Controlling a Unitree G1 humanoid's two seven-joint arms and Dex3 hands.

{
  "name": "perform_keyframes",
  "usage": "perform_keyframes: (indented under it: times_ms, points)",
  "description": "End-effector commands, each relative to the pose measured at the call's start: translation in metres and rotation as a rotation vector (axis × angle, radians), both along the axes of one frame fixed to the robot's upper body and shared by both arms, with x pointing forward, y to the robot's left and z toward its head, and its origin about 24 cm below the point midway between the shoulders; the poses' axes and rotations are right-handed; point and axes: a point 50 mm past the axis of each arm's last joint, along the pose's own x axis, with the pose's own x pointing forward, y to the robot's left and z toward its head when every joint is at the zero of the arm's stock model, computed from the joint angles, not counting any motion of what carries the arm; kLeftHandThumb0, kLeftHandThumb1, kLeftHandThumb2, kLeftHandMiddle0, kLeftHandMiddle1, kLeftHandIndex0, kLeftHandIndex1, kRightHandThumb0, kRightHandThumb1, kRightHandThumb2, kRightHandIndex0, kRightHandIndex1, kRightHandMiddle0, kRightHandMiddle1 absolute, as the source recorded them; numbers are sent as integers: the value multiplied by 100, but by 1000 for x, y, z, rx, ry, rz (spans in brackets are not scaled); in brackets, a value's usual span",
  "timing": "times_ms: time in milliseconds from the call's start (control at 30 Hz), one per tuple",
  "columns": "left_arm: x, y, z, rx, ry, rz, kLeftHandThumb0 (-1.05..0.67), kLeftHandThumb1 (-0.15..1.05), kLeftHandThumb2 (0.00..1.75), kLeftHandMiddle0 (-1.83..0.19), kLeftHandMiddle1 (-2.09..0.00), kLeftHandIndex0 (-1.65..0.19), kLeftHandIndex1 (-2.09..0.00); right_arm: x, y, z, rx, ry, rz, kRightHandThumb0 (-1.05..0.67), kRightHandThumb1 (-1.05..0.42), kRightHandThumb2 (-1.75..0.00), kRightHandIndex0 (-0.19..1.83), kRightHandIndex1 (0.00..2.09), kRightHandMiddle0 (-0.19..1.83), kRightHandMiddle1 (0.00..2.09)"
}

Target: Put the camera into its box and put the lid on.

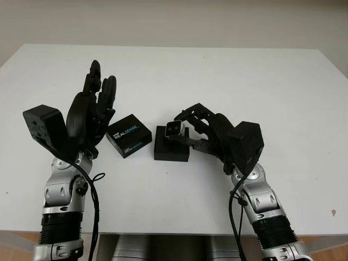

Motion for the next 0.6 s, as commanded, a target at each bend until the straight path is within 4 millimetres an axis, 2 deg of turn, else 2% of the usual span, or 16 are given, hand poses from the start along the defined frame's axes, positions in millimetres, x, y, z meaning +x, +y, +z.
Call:
perform_keyframes:
  times_ms: [0, 567]
  points:
    - [-1, -2, 2, 0, -15, -5, -66, 105, 42, 19, 0, 19, 0, -1, 3, 0, 7, -6, 8, -43, -93, -5, 29, 3, 31, 163]
    - [-1, 0, 2, 1, -13, -12, -67, 105, 43, 19, 0, 19, 0, 11, 10, -7, -14, -3, 29, -42, -92, -5, 29, 5, 32, 163]
